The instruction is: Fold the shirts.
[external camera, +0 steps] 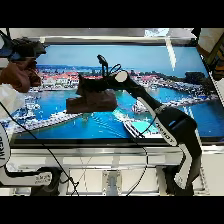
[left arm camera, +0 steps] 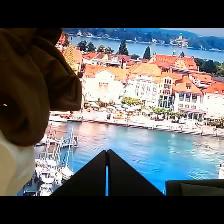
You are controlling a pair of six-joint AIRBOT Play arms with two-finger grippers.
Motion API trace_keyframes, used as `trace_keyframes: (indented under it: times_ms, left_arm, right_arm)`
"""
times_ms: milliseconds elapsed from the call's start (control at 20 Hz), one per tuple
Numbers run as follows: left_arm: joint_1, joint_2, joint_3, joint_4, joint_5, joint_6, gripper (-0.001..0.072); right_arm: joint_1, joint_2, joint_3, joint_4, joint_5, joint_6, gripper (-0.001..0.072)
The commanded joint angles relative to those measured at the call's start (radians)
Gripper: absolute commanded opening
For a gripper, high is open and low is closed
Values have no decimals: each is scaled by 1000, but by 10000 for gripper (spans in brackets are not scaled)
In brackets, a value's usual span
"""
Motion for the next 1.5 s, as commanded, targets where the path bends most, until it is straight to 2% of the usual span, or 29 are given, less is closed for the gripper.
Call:
trace_keyframes:
  times_ms: [0, 250, 350, 450, 600, 700, 950, 1200, 1450]
  left_arm:
    - [10, 5, 1, -13, 1, 1, 12]
    - [10, 5, 1, -47, -28, 1, 12]
    - [10, 5, 1, -60, -41, 2, 12]
    - [10, 5, 1, -66, -47, 2, 13]
    - [10, 5, 1, -90, -47, 2, 12]
    - [10, 5, 1, -109, -46, 2, 12]
    - [10, 5, 1, -112, -47, 2, 12]
    - [10, 5, 1, -111, -51, 5, 12]
    - [10, 5, 1, -111, -64, 6, 13]
  right_arm:
    - [22, -35, 73, 42, -40, -54, 500]
    - [-46, -34, 153, -16, 56, -46, 492]
    - [-107, -34, 159, -59, 139, 0, 492]
    - [-178, -34, 159, -206, 253, 97, 491]
    - [-260, -35, 159, -529, 405, 219, 493]
    - [-297, -41, 147, -611, 457, 247, 495]
    - [-354, -98, 67, -443, 457, 219, 516]
    - [-354, -206, 47, -147, 445, 131, 540]
    - [-346, -256, 47, -50, 464, 121, 540]
